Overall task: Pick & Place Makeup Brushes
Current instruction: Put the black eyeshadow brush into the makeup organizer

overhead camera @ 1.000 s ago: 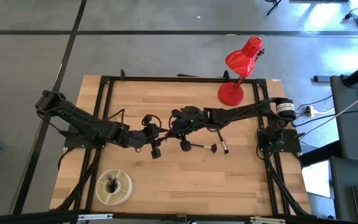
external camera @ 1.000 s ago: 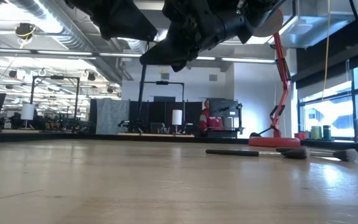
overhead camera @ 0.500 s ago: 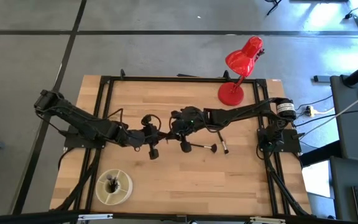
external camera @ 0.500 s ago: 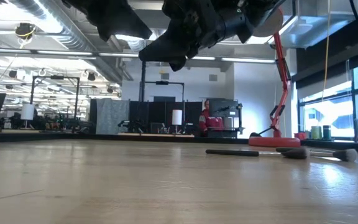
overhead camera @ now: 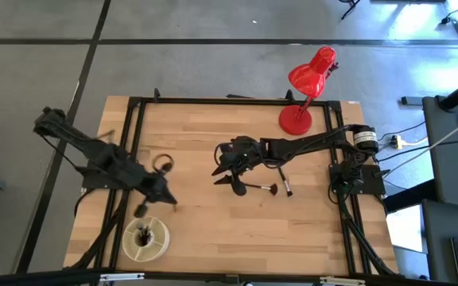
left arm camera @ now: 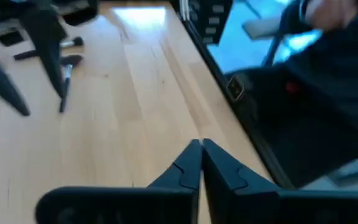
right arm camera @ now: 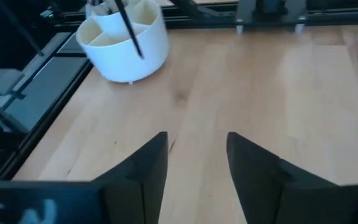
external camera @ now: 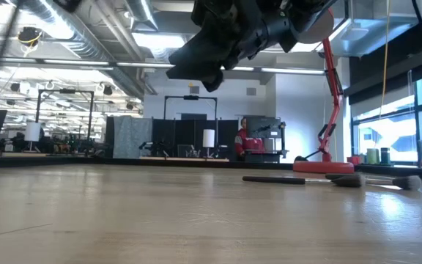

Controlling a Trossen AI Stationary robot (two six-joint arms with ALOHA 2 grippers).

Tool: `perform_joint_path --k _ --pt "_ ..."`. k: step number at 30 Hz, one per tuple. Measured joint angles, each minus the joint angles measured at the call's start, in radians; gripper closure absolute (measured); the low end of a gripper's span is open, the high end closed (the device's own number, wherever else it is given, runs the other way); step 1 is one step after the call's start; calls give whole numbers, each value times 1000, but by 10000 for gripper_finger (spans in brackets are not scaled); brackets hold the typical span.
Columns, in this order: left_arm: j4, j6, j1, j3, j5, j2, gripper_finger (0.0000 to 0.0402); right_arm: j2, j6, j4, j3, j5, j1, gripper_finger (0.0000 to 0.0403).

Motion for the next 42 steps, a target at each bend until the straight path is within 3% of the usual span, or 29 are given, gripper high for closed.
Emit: perform_joint_path --k 3,9,15,20,24,30,36,42 --pt "-55 -96 -39 0 -6 -122 399 0 24 2 0 28 2 239" --pt "-83 -190 -119 0 128 -310 399 0 65 2 0 74 3 242" --pt "-93 -169 -148 0 78 -390 399 0 70 1 0 125 23 242" --pt "-63 -223 -167 -43 78 -326 399 0 75 -15 0 152 42 242" --pt "-51 -322 -202 -74 103 -200 399 0 76 -38 0 191 50 242" --pt "55 -348 -246 -75 144 -69 399 0 95 -41 0 195 46 242" --pt "40 -332 -275 -75 144 -26 389 0 118 -42 0 195 41 242" --pt "-8 -367 -278 -75 95 -24 350 0 120 -81 0 195 41 242"
